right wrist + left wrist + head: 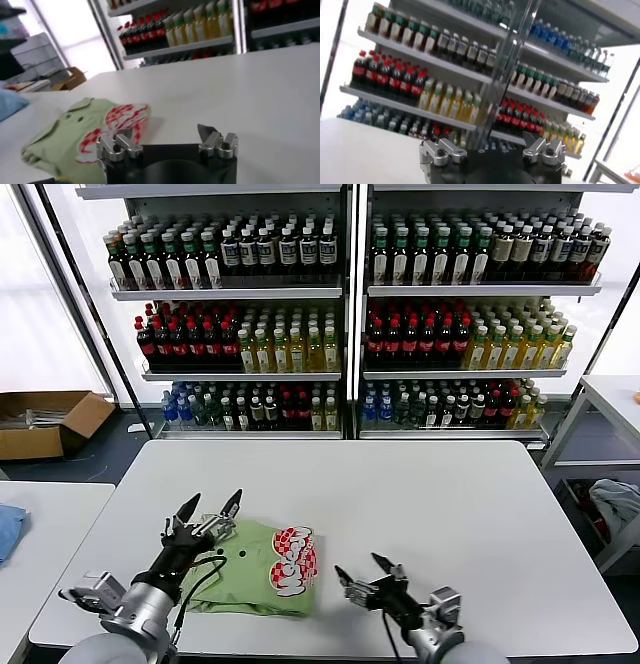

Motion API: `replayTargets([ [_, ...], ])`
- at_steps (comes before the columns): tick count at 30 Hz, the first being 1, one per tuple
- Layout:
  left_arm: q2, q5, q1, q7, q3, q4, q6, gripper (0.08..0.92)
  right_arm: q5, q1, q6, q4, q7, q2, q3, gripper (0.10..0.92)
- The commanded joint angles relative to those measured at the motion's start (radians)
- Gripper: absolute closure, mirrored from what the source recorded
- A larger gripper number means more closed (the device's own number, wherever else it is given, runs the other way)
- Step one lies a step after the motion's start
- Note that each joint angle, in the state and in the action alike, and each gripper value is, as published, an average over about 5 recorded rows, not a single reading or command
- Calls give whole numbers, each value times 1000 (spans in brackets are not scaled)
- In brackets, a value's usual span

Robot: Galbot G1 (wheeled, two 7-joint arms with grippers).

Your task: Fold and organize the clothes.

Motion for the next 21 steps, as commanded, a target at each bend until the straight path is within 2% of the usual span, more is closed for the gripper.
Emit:
replayTargets([
  [1, -67, 28, 64, 54, -107, -46, -36, 177, -56, 173, -56, -190, 31, 73, -270, 203],
  [7, -87, 19, 68, 42, -100, -56, -33, 177, -58, 233, -67, -250, 43, 113, -302, 224],
  [14, -102, 11, 74, 29, -101, -62, -31, 177, -66, 258, -61, -244, 36, 113, -299, 414],
  [21, -105, 5, 74, 21, -102, -62, -31, 177, -178, 240, -12, -199, -25, 84, -267, 613],
])
